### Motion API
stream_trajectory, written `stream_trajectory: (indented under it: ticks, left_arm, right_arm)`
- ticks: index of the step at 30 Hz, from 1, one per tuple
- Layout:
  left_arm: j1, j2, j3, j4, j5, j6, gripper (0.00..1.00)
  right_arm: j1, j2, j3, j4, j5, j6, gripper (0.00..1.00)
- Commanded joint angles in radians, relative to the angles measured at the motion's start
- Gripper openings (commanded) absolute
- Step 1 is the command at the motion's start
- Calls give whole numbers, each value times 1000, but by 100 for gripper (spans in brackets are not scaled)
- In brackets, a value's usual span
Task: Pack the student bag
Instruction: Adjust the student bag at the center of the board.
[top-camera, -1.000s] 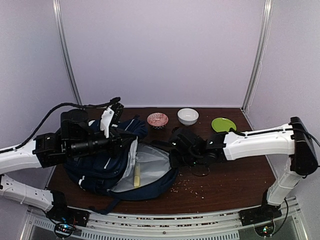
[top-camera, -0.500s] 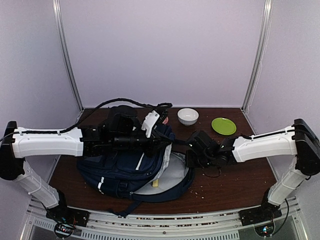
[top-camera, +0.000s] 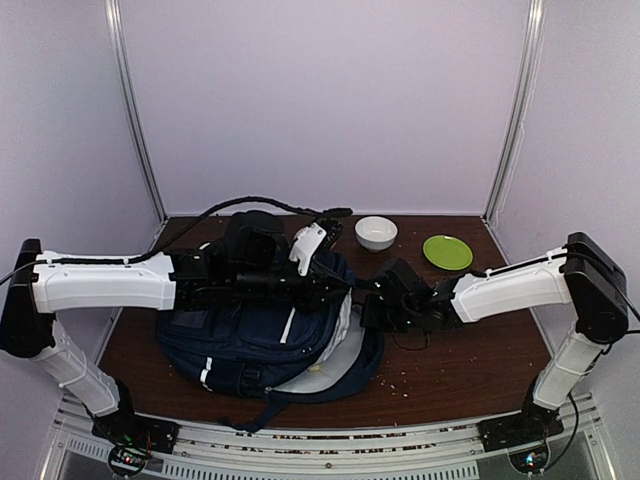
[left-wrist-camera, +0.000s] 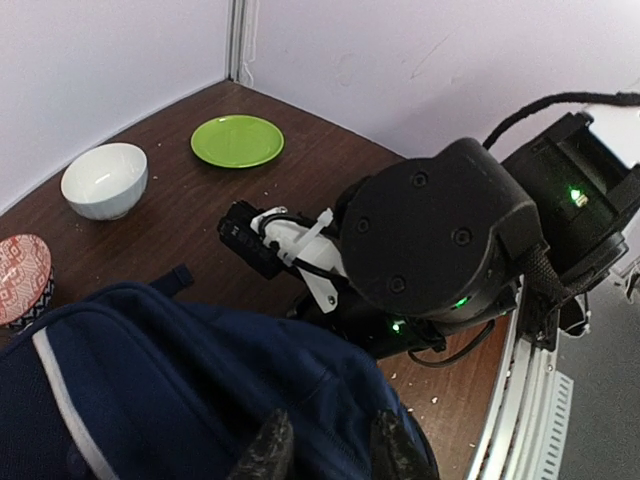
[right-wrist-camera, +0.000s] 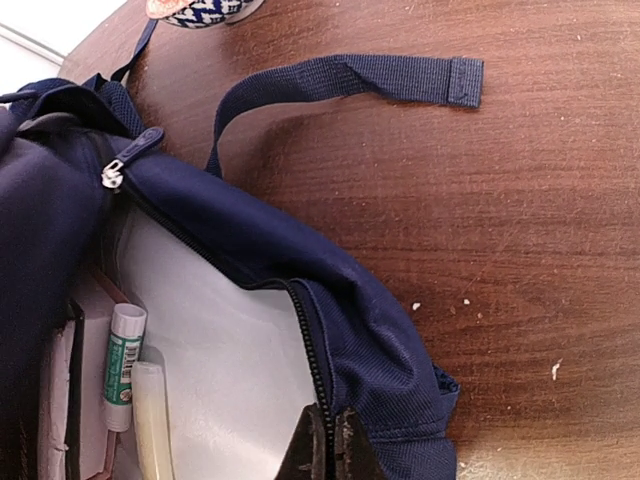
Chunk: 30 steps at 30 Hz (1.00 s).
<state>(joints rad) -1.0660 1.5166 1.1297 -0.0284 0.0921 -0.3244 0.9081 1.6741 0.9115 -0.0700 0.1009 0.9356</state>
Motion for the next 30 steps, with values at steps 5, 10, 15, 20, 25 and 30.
stream_trajectory:
  ticks: [5,10,15,20,25,30]
  left_arm:
    - [-14,-224,-81,-46,-173,-73,71]
    - [-34,-410,-159,-176,-300,-116,95]
    - [-52,-637,-284,-314,-420,-208,98]
    - [-59,-826,-421,-393,-505,-369,98]
    - [-68,-890,-513,-449,-578,-499,98]
    - [-69,-868,-536,-554,-623,-610,98]
  right_arm:
    - [21,-76,-8,-22,11,-52,16]
    - [35,-159,-12,-86,48,-85,44]
    - [60,-286,-51,-163,118,-80,54]
    - [157,-464,-155,-215,212,-43,55]
    - [386,-566,-235,-162,296,-23,53]
    - [490,-535,-283,-17,241,1,52]
